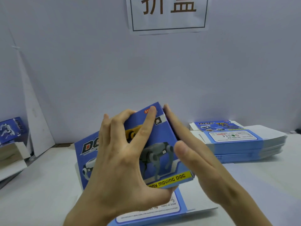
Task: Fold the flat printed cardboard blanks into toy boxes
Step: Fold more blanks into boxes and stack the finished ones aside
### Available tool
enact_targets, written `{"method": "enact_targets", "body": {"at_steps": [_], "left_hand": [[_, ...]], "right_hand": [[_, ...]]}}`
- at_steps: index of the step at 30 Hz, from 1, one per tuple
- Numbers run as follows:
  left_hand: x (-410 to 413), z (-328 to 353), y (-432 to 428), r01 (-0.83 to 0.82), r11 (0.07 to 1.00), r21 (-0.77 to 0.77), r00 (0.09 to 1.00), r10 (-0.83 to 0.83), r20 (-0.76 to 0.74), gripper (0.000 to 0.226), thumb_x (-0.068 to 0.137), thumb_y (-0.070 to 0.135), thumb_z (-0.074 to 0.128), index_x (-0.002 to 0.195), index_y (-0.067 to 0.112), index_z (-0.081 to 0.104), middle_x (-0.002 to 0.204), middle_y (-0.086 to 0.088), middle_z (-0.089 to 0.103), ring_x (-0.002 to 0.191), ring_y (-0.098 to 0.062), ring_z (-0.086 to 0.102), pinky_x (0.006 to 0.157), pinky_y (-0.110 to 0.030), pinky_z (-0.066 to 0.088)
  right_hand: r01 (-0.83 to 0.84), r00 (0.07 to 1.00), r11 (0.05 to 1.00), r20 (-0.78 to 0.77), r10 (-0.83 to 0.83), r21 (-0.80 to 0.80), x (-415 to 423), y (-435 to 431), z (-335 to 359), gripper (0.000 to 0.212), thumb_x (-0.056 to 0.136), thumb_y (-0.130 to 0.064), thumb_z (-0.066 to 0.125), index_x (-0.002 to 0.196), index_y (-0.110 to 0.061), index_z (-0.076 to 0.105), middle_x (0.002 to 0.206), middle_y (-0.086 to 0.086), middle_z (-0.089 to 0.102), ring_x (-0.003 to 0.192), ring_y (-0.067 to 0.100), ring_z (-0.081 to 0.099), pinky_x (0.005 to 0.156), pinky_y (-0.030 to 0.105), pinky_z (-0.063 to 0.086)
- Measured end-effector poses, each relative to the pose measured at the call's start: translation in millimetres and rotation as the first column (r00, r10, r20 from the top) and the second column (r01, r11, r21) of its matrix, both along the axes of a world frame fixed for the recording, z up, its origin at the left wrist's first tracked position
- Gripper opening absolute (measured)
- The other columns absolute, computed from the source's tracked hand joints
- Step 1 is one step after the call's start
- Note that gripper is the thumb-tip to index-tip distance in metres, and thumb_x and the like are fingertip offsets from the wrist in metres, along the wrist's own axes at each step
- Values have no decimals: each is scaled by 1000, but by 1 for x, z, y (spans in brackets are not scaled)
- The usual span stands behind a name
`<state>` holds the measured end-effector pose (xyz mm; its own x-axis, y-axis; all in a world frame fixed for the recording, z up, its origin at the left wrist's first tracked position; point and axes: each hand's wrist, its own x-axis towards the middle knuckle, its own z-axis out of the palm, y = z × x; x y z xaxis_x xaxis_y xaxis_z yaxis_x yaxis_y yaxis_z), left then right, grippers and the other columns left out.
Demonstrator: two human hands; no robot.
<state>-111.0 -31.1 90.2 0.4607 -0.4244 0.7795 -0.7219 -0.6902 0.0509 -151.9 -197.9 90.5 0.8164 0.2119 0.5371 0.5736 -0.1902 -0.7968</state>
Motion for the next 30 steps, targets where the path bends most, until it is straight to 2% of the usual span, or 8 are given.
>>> {"method": "enact_targets", "body": {"at_steps": [5,16,20,22,24,26,28,30], "left_hand": [[-1,4,6,-23,1000,-2,1000,23,5,119,46,67,62,150,18,32,131,-13,36,120,-38,37,95,-66,41],[2,1,8,81,996,-36,997,-81,21,117,51,65,65,151,17,28,139,-10,30,132,-20,28,104,-67,31],[9,2,14,219,964,-147,973,-228,-45,122,51,58,73,153,21,18,145,0,20,139,-8,24,110,-35,39],[12,-2,13,234,967,-102,970,-239,-45,121,53,59,74,153,23,16,150,1,16,143,-15,22,110,-46,37],[14,-6,8,235,971,-47,969,-238,-72,114,60,64,69,153,27,15,156,1,10,147,-24,14,108,-66,27],[18,-11,4,217,976,-16,973,-218,-77,104,69,69,61,153,31,13,159,1,3,149,-26,4,109,-68,20],[25,-19,1,156,985,-71,981,-163,-109,102,72,73,59,152,38,7,159,3,-8,149,-18,-8,115,-55,13],[30,-22,2,66,963,-263,932,-153,-328,109,63,74,61,143,57,-12,152,20,-29,140,7,-21,114,-35,11]], "right_hand": [[53,996,990,77,-43,-129,1,9,-1,73,85,-55,50,145,-58,9,156,-24,20,145,5,22,114,47,29],[94,987,973,146,-64,-210,-8,9,5,77,82,-61,47,144,-58,2,155,-34,1,146,-3,6,116,46,23],[154,987,988,37,-154,10,-9,-5,10,89,60,-87,54,136,-70,10,140,-49,25,132,-21,25,104,22,33],[142,989,990,-47,-142,10,-10,-6,13,81,57,-82,62,125,-79,19,125,-48,46,116,-21,46,86,6,44],[156,982,986,-96,-160,-50,-6,-1,11,73,58,-68,69,115,-82,26,114,-39,58,104,-11,60,77,7,50],[290,954,956,-70,-292,-44,3,1,2,90,55,-62,69,132,-68,23,115,-33,60,105,-9,60,86,19,52],[368,930,927,-37,-366,69,16,4,-9,84,65,-49,70,140,-51,30,123,-20,60,110,-1,60,95,30,51],[383,921,892,-24,-389,241,26,6,-17,81,75,-39,65,145,-45,25,130,-12,58,115,3,59,98,25,48]]}}
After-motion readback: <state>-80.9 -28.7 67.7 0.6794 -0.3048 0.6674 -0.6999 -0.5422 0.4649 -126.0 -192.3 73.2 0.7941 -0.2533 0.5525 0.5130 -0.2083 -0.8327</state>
